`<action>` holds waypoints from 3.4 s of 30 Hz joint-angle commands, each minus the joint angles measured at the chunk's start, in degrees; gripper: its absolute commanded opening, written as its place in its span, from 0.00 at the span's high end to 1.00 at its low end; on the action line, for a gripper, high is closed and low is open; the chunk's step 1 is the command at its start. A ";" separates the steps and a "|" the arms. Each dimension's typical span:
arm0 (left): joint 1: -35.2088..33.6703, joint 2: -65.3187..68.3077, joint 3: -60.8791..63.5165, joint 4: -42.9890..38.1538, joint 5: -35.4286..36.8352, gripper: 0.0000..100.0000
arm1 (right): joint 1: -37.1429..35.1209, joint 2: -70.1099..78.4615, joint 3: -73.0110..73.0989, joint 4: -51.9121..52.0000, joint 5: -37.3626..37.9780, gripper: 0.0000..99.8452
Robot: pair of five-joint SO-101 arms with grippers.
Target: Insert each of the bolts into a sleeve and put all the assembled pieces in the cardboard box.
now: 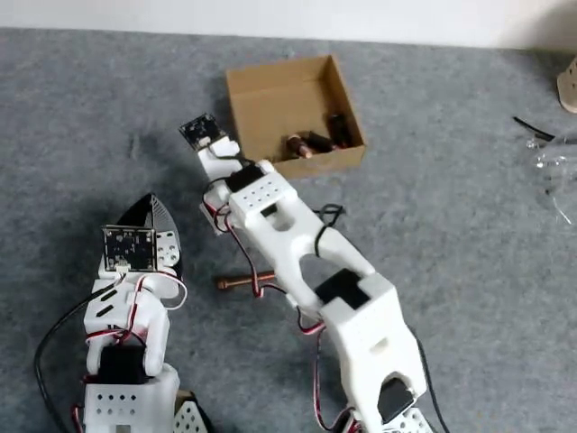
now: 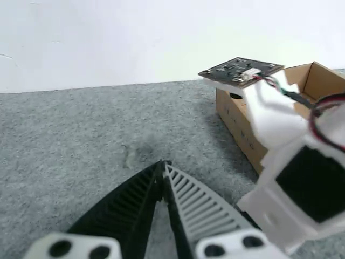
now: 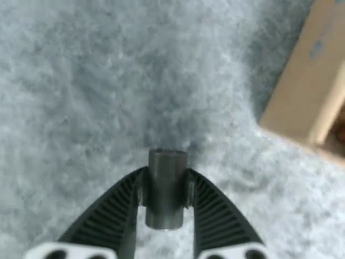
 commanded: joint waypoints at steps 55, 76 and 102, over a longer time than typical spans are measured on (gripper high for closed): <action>17.54 52.53 -33.63 11.78 11.87 0.99 | 23.16 -116.62 92.53 -15.08 5.98 1.00; 29.85 84.18 -56.57 41.23 43.34 0.99 | 23.08 -116.79 97.01 -19.82 5.98 1.00; 27.21 85.23 -54.73 41.14 54.15 0.81 | 23.08 -116.79 99.74 -23.52 9.14 1.00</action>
